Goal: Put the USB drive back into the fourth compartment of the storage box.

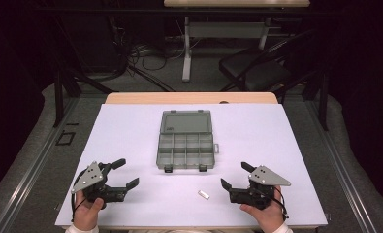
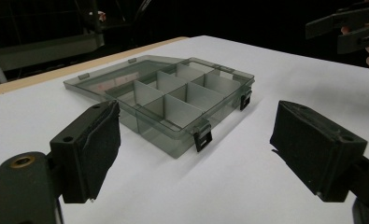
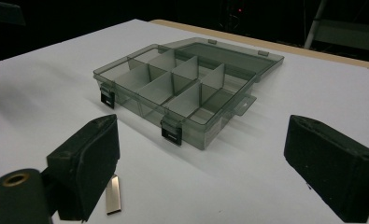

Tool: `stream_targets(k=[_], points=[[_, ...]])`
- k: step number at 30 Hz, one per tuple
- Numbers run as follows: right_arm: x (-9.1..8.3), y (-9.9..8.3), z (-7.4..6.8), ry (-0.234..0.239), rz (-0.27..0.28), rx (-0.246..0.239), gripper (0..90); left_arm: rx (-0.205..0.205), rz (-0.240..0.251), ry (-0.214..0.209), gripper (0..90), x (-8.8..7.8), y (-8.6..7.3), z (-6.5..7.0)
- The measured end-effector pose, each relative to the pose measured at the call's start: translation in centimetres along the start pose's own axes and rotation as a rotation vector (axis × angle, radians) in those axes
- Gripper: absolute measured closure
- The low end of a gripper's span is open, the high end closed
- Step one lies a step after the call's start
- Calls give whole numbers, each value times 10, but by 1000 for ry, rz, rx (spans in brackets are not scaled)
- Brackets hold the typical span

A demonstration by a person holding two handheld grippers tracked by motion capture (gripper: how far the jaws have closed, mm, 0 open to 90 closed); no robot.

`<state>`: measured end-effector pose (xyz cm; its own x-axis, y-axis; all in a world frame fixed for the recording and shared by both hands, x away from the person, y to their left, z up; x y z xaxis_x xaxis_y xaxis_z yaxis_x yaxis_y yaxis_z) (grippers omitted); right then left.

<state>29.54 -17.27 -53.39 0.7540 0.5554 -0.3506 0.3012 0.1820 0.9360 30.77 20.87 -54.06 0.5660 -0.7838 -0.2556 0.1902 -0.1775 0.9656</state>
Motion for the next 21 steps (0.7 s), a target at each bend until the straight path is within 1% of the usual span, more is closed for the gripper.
stream_targets(k=[2,7,12,13,17,18,20,21], points=[[0,-1,1,-4,-3,5,121,3,-5,0,157,0,0,0],[1,-3,2,-7,-12,-2,139,7,-10,-6,158,2,0,2],[2,-3,2,-7,-11,-1,141,15,-17,-18,157,1,0,4],[3,-3,2,-5,-13,2,141,14,-11,-19,158,1,0,5],[4,-3,1,-5,-20,-12,145,19,-11,-22,158,0,1,6],[5,-4,0,3,-28,-19,148,24,-10,-27,158,-1,1,7],[5,-4,-2,9,-35,-28,149,21,-12,-23,158,-1,1,7],[5,-4,-3,14,-37,-31,150,20,-13,-27,158,-1,1,8]])
Point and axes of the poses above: each handheld gripper's, and its own axes: x roughly forward along the jaws, y roughly out of its top, z roughly to its right, the point moved 6 cm from there along x, roughly forward along the jaws, and after that the axes turned 1 degree about -y, right-handed, at the moved point
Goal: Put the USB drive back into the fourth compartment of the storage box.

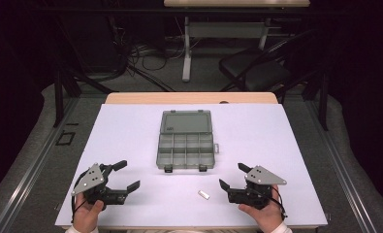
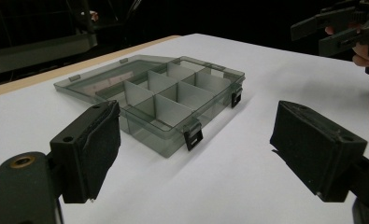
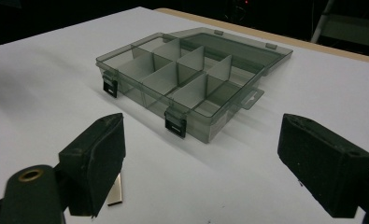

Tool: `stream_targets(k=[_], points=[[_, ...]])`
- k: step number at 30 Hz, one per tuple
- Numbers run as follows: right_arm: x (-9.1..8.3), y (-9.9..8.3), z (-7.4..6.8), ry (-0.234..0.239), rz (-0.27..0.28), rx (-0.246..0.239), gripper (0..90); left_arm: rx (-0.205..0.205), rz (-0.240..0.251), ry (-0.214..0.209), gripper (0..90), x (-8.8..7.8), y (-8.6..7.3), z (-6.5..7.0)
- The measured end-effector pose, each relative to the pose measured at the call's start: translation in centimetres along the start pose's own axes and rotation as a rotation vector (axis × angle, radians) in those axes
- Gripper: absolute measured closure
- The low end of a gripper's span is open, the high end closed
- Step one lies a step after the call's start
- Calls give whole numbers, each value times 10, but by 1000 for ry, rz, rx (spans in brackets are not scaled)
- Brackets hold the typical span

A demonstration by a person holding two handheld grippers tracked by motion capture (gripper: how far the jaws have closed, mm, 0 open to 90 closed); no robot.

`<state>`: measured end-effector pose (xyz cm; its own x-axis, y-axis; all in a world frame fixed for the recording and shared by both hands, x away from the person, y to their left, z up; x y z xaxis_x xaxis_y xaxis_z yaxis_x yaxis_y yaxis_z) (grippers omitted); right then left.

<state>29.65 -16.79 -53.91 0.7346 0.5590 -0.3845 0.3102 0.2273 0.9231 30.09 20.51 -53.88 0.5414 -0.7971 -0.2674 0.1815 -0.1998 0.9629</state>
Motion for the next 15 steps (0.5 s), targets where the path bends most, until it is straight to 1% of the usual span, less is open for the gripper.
stream_targets(k=[7,10,11,15], points=[[2,1,-5,19,-9,-4,159,7,-2,-12,158,-1,0,2],[4,0,-7,24,-21,-11,167,6,-2,-14,157,0,0,2],[5,-1,-10,35,-34,-11,173,7,-3,-11,157,0,0,2],[10,-2,-15,53,-47,-35,193,6,-9,-19,157,0,0,1]])
Point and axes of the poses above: each handheld gripper's, and its own axes: x roughly forward along the jaws, y roughly out of its top, z roughly to its right, the point moved 6 cm from there along x, roughly forward along the jaws, and after that the axes turned 1 degree about -y, right-handed, at the moved point
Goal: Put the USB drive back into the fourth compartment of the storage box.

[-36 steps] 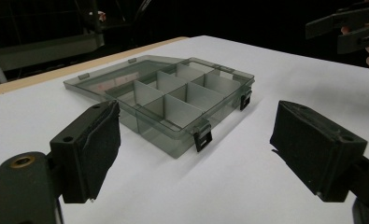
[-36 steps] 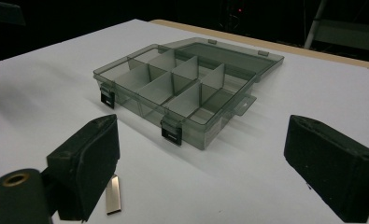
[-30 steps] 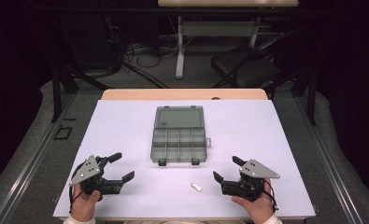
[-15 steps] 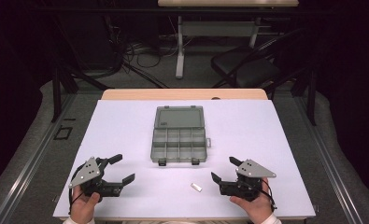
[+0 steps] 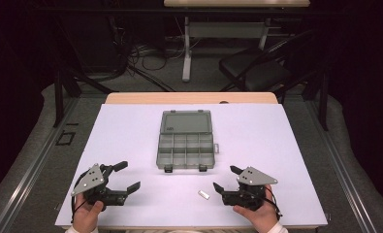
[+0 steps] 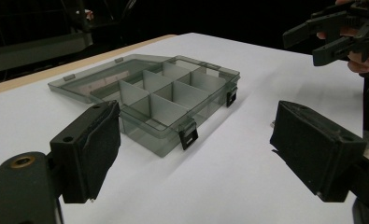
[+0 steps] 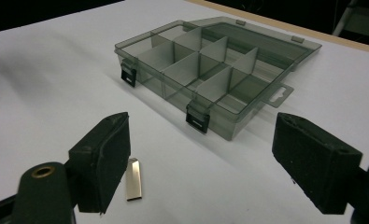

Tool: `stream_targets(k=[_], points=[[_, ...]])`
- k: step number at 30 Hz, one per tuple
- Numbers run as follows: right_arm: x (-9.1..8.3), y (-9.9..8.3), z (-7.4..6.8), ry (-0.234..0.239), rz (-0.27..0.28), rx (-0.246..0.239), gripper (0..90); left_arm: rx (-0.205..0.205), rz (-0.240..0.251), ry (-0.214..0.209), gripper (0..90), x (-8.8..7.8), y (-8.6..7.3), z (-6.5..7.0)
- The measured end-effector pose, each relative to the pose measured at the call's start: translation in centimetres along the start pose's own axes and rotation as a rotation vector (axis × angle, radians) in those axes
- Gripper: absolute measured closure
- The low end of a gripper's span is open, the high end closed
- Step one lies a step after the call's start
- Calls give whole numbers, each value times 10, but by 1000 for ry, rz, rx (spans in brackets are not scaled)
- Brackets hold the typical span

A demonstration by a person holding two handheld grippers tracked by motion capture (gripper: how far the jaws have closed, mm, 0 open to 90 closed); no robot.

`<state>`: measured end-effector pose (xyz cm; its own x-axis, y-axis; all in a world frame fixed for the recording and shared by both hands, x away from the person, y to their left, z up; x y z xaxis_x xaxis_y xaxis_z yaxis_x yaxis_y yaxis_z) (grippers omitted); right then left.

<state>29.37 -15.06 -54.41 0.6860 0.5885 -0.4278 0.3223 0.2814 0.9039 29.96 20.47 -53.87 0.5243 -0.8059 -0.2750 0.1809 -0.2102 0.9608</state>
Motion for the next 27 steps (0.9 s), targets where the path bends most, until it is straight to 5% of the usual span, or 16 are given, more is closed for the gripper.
stream_targets(k=[13,27], points=[[11,0,-18,59,-27,-49,251,-2,1,3,157,1,0,0],[18,-2,-28,88,-63,-51,303,-2,-3,1,157,2,0,0]])
Point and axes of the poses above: each handheld gripper's, and its own axes: x roughly forward along the jaws, y roughly out of its top, z roughly to its right, the point moved 6 cm from there along x, roughly forward along the jaws, and after that the axes turned 1 degree about -y, right-handed, at the moved point
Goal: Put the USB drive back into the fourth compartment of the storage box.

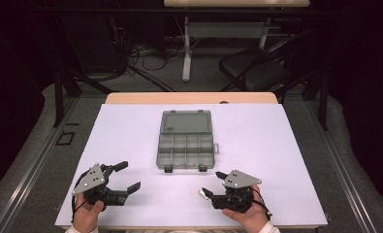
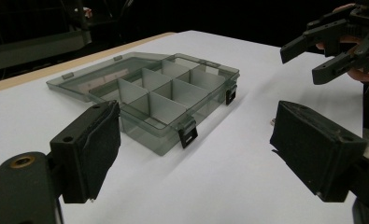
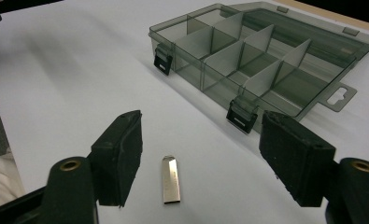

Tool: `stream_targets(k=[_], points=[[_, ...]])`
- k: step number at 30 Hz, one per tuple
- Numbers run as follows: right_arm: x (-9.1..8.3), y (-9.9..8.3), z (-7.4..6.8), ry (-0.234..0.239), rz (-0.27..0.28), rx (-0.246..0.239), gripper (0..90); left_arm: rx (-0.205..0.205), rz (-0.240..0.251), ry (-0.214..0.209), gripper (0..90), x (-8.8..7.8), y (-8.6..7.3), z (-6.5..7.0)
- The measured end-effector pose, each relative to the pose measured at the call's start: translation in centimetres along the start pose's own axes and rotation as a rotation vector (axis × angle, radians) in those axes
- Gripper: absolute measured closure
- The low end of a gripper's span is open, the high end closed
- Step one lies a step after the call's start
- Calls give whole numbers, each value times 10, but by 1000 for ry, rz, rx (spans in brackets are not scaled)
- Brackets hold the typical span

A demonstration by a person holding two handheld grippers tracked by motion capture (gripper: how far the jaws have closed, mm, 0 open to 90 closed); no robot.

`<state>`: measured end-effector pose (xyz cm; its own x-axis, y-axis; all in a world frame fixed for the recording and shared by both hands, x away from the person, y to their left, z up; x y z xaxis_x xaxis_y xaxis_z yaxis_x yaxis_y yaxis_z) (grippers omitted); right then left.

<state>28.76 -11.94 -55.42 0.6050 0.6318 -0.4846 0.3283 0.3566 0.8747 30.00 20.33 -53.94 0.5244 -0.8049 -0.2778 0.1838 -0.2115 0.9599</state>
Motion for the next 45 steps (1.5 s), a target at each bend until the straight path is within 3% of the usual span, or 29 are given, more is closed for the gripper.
stream_targets(k=[8,19,33,45], points=[[4,-1,-3,2,-12,-6,319,-1,1,-2,158,1,0,0],[13,-7,-6,25,-49,-30,422,3,-6,-12,158,1,0,1],[18,-11,-7,16,-46,-67,497,5,-11,-16,157,1,-1,0],[24,-19,-3,46,-91,-6,514,2,-8,-6,158,1,-1,0]])
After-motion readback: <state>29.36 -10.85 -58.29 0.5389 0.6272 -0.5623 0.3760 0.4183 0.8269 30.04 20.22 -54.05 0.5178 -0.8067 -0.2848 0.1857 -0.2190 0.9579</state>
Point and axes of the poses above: each handheld gripper's, and its own axes: x roughly forward along the jaws, y roughly out of its top, z roughly to its right, the point moved 6 cm from there along x, roughly forward along the jaws, and after that the axes turned 1 degree about -y, right-handed, at the moved point
